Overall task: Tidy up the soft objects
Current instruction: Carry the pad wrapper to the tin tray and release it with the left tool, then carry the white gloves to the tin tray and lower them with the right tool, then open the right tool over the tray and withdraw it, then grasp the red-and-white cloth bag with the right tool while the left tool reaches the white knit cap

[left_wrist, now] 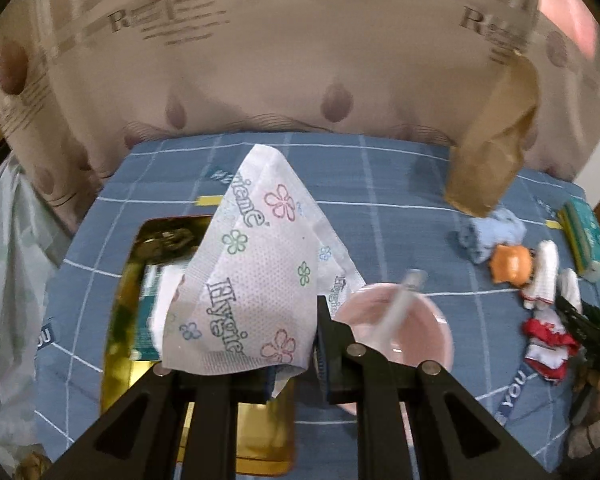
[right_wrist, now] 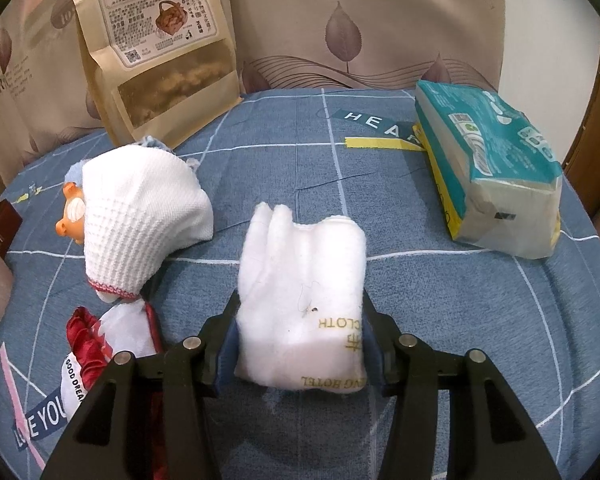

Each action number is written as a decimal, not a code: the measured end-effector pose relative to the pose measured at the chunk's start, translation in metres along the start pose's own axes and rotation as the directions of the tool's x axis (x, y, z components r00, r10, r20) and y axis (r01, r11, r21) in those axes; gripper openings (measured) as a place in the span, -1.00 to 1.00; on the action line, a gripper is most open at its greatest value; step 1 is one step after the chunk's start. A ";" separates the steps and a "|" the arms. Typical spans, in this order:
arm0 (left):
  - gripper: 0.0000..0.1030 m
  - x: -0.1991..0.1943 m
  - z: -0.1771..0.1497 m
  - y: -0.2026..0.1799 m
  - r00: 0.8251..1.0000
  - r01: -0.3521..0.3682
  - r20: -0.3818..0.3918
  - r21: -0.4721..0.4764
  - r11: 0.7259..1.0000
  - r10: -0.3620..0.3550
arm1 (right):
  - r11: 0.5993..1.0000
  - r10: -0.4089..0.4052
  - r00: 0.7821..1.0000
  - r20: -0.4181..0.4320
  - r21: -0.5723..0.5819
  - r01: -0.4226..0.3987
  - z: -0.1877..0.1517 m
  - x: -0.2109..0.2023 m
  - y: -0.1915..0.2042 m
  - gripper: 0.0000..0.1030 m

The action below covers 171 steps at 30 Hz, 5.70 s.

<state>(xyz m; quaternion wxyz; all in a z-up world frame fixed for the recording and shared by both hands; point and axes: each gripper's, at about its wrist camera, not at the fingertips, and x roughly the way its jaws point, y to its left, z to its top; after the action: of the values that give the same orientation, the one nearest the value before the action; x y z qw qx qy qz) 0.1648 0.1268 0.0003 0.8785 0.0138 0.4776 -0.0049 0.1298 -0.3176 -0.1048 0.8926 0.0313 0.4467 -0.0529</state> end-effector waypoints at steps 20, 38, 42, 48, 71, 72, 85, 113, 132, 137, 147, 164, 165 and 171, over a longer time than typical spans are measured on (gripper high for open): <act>-0.70 0.052 -0.001 0.070 0.993 -0.073 -0.098 -0.040 0.997 0.069 | 1.000 -0.017 1.000 -0.002 -0.013 0.017 -0.001 0.001 0.002 -0.04; 0.02 0.066 -0.014 0.073 0.993 -0.066 -0.101 -0.017 0.998 0.064 | 0.999 -0.027 1.000 -0.002 -0.022 0.027 -0.001 0.002 0.003 -0.03; 0.03 0.057 -0.017 0.075 0.995 -0.062 -0.085 -0.022 0.998 0.060 | 0.999 -0.029 1.000 -0.002 -0.023 0.029 -0.001 0.002 0.003 -0.03; 0.09 0.032 -0.021 0.077 0.999 -0.037 -0.036 -0.017 0.999 0.037 | 0.999 -0.037 0.999 -0.003 -0.028 0.037 0.000 0.003 0.003 -0.02; 0.10 -0.021 -0.101 0.098 0.979 -0.170 0.097 -0.107 0.980 0.180 | 0.999 -0.045 0.996 0.074 -0.002 0.046 -0.001 -0.023 0.003 -0.31; 0.10 -0.020 -0.103 0.099 0.977 -0.175 0.101 -0.109 0.979 0.186 | 0.999 -0.050 0.995 0.083 -0.008 0.050 0.001 -0.029 0.005 -0.31; 0.10 -0.026 -0.108 0.126 0.965 -0.204 0.125 -0.203 0.958 0.232 | 0.968 0.147 0.975 0.168 -0.226 -0.107 0.031 -0.101 0.131 -0.31; 0.10 -0.029 -0.114 0.171 0.946 -0.264 0.090 -0.334 0.905 0.310 | 0.699 0.443 0.888 -0.119 -0.575 -0.426 -0.016 -0.085 0.425 -0.31; 0.10 -0.026 -0.115 0.177 0.949 -0.262 0.076 -0.351 0.899 0.307 | 0.689 0.391 0.912 -0.125 -0.617 -0.380 -0.026 -0.059 0.457 0.05; 0.10 -0.026 -0.116 0.177 0.948 -0.262 0.079 -0.349 0.900 0.307 | 0.695 0.420 0.903 -0.095 -0.606 -0.387 -0.023 -0.071 0.452 0.38; 0.10 -0.027 -0.114 0.176 0.948 -0.259 0.085 -0.348 0.901 0.306 | 0.712 0.470 0.882 -0.037 -0.575 -0.403 -0.013 -0.106 0.423 0.45; 0.10 -0.028 -0.115 0.168 0.944 -0.274 0.093 -0.315 0.909 0.317 | 0.929 0.205 0.976 0.077 -0.328 -0.170 -0.006 -0.108 0.206 0.66; 0.10 -0.028 -0.115 0.167 0.943 -0.276 0.095 -0.313 0.909 0.319 | 0.944 0.166 0.983 0.080 -0.300 -0.135 -0.007 -0.104 0.189 0.66; 0.10 -0.028 -0.114 0.159 0.945 -0.273 0.099 -0.285 0.919 0.311 | 0.972 0.070 0.997 0.031 -0.228 -0.061 -0.018 -0.076 0.129 0.71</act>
<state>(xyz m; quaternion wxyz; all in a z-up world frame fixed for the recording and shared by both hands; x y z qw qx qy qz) 0.0575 0.2892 -0.0354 0.8948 -0.0338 0.4025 0.1900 0.0860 -0.1825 -0.0529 0.9001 -0.0572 0.4310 0.0277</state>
